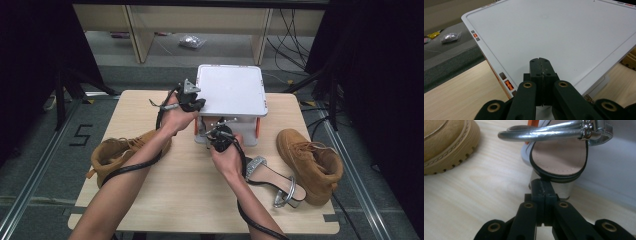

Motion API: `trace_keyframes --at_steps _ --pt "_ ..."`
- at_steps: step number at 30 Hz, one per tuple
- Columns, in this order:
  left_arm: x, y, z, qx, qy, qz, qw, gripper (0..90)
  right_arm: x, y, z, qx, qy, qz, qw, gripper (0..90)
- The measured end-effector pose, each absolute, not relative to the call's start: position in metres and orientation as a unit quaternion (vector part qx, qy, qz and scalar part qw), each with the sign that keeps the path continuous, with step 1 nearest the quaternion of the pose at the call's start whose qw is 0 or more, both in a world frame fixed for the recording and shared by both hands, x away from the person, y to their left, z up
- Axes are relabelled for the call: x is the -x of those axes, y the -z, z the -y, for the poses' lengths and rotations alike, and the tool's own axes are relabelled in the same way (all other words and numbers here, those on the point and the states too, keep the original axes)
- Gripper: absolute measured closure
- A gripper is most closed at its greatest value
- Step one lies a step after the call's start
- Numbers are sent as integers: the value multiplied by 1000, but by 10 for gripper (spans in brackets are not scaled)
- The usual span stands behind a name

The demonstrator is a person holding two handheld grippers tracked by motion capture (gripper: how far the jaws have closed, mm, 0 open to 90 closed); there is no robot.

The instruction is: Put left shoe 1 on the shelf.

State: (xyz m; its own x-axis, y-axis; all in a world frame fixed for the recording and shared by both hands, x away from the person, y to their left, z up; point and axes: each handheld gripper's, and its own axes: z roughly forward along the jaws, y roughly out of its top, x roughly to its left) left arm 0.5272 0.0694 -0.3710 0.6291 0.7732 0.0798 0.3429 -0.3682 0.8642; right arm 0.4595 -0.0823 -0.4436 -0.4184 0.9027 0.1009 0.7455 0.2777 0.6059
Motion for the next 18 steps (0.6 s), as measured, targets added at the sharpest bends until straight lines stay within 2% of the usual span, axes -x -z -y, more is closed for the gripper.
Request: trace_keyframes --at_steps 18 --pt "-527 371 -69 -790 -246 -353 438 900 -474 451 70 -507 -317 -783 169 900"
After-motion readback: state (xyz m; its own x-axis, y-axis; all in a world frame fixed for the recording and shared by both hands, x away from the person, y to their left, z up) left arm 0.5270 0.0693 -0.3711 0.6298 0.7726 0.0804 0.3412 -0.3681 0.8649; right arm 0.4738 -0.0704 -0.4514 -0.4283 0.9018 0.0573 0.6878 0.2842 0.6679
